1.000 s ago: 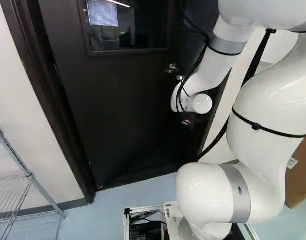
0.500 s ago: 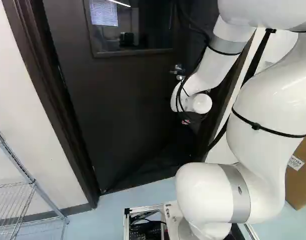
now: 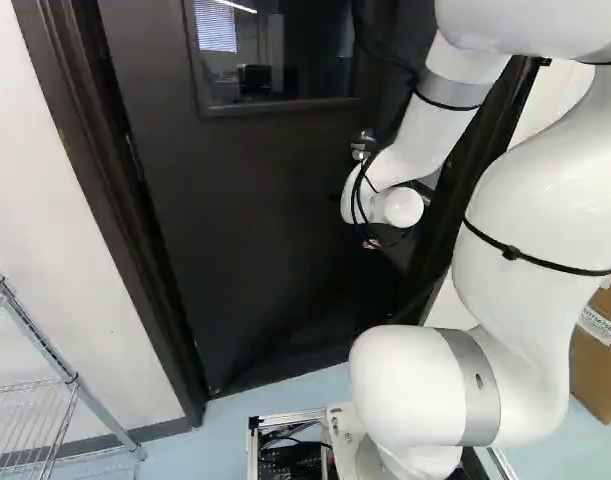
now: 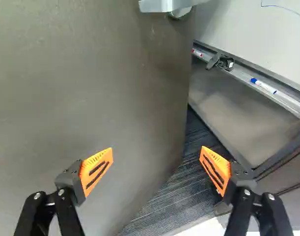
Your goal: Open the door and move inside
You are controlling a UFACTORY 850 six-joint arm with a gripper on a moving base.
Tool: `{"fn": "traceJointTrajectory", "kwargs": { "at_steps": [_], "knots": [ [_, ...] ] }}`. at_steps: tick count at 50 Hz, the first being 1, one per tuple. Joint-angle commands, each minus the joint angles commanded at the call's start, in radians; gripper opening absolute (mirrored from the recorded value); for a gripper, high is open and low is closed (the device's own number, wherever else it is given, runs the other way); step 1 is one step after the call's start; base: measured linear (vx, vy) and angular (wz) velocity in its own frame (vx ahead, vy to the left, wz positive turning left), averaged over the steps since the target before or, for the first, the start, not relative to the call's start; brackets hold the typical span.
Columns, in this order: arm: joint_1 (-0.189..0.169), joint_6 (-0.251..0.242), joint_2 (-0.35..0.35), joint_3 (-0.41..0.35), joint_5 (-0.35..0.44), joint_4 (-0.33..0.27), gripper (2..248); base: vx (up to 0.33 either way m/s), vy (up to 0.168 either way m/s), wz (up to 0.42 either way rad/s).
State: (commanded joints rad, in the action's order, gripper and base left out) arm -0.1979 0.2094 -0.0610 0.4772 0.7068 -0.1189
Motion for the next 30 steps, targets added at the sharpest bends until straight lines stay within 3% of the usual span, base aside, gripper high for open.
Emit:
{"fn": "traceJointTrajectory", "kwargs": {
  "at_steps": [30],
  "knots": [
    [0.000, 0.000, 0.000, 0.000, 0.000, 0.000, 247, 0.014, 0.015, 0.004]
  ]
}}
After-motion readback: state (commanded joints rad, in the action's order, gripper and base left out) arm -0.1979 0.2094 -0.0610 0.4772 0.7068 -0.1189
